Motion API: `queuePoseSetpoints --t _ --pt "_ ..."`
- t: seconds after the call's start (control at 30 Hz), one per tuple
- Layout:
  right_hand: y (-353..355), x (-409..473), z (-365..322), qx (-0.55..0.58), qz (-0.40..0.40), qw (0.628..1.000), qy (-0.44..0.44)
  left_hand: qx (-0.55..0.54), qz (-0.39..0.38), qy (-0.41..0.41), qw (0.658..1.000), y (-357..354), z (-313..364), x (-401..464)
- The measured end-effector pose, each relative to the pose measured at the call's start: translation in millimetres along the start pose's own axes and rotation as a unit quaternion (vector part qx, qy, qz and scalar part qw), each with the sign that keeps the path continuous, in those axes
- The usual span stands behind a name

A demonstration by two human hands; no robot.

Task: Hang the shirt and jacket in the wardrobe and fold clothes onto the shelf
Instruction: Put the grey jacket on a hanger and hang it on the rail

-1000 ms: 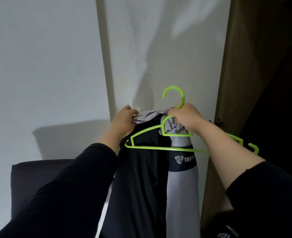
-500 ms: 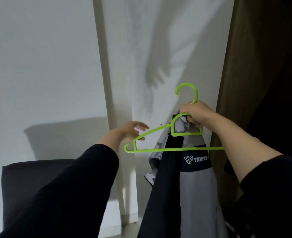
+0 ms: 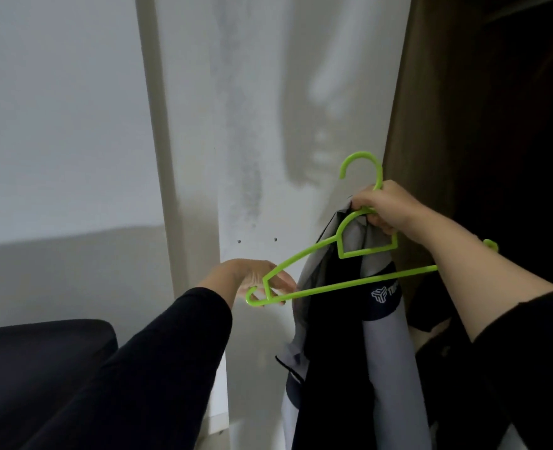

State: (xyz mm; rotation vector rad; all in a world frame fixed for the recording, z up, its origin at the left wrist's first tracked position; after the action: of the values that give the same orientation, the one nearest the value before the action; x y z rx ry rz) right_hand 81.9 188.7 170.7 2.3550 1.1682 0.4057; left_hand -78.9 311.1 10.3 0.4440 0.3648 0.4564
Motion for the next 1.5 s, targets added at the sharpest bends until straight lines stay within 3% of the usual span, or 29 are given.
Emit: queuePoseSetpoints --t 0.1,0.17,0.27,0.33,0.4,0.5,0.6,0.7,0.83,0.97,1.07,1.13,1.2,1.33,1.5 --pt "7 2 6 -0.005 0.006 1.0 -0.007 -0.012 0.037 -0.039 0.998 7 9 2" --pt "11 3 8 -0.037 0.019 0.999 -0.006 0.045 0.115 -0.055 0.991 24 12 3" --pt "14 2 8 -0.114 0.051 0.992 0.014 0.122 0.262 -0.113 0.951 59 25 -3" --pt "17 4 13 -0.123 0.065 0.99 0.007 0.107 0.266 -0.144 0.947 72 35 -11" --pt "19 7 17 -0.13 0.081 0.988 0.0 0.187 0.215 -0.147 0.947 77 46 -20" --pt "12 9 16 -0.147 0.096 0.985 -0.007 0.368 0.294 -0.137 0.872 100 66 -39" --pt "-2 9 15 -0.079 0.036 0.995 -0.047 0.423 0.386 -0.128 0.81 114 82 -58" --pt "-20 5 13 -0.037 -0.056 0.995 -0.08 0.45 0.42 -0.104 0.781 119 94 -73" --pt "-39 4 10 0.043 -0.037 0.995 -0.079 0.423 0.461 -0.106 0.773 115 115 -88" --pt "-50 5 1 0.072 0.066 0.994 -0.057 0.41 0.465 -0.122 0.775 104 139 -94" --pt "-58 -2 -18 0.042 0.132 0.99 0.0 0.365 0.413 -0.15 0.821 84 159 -86" --pt "-68 -8 -33 0.047 0.119 0.991 0.048 0.305 0.356 -0.175 0.866 66 170 -77" --pt "-67 -10 -38 0.097 0.113 0.988 0.051 0.26 0.317 -0.207 0.888 60 171 -67" --pt "-52 -6 -30 0.209 0.107 0.972 -0.021 0.398 0.302 -0.201 0.843 74 141 -59" --pt "-50 -16 -44 0.206 0.05 0.977 0.012 0.507 0.317 -0.202 0.776 83 121 -59"
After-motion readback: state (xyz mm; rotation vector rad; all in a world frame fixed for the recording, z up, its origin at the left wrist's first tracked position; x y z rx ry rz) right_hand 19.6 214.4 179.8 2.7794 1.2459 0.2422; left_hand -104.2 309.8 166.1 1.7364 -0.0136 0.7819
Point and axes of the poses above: each hand's wrist, its own x-axis towards the middle knuckle, its own y-axis out of the back of the hand, z = x × y, the point moved 8 cm from there along x, towards the middle knuckle, and after that the axes turned 14 degrees about -y, right-handed, at the moved point
